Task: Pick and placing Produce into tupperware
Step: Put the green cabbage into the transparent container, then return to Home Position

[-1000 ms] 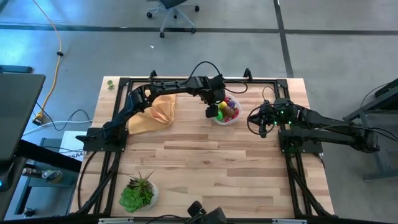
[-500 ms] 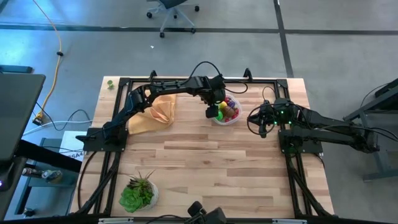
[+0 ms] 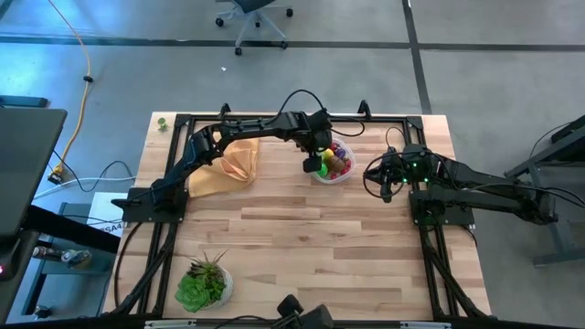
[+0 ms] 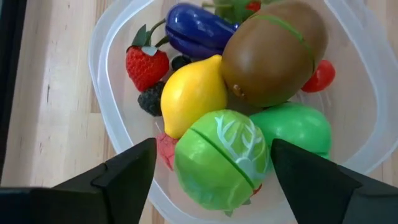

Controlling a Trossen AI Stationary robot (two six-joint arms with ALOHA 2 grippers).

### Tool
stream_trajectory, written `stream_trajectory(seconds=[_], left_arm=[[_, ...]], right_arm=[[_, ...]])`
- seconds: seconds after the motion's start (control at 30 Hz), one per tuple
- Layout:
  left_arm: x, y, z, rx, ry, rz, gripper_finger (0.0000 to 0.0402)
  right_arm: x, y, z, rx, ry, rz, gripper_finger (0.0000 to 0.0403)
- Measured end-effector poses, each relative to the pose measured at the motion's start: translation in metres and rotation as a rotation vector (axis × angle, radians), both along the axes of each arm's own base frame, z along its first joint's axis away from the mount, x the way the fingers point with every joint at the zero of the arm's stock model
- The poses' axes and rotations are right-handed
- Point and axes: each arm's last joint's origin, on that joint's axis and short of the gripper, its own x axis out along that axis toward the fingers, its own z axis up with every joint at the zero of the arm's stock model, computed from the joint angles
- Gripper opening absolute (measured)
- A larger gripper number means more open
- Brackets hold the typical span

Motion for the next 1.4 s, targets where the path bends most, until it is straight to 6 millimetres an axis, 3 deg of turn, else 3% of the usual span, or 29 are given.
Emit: stream_trajectory(seconds=[0.17,0.43,0.77,1.1,1.4], left_arm=[[0.002,0.0,0.004,-0.005,-0.031,-0.015,0.0295],[0.006,0.002,0.029,0.021,-0.07,-0.03,0.0296],[-0.007,-0.005,0.095,-0.017,-0.056,-0.04,0.0262],[-0.047,-0.036,0.149,-0.018,0.021,0.015,0.0166],[-0.054,-0.095,0.184,0.184,0.08,0.036,0.0077]], right_arm=[[0.0,0.0,0.0,0.0,0.0,0.0,0.003],[0.0,0.0,0.0,0.0,0.0,0.0,0.003],[0.0,0.0,0.0,0.0,0.0,0.0,0.003],[0.0,0.0,0.0,0.0,0.0,0.0,0.003],[0.0,0.0,0.0,0.0,-0.001,0.0,0.003]])
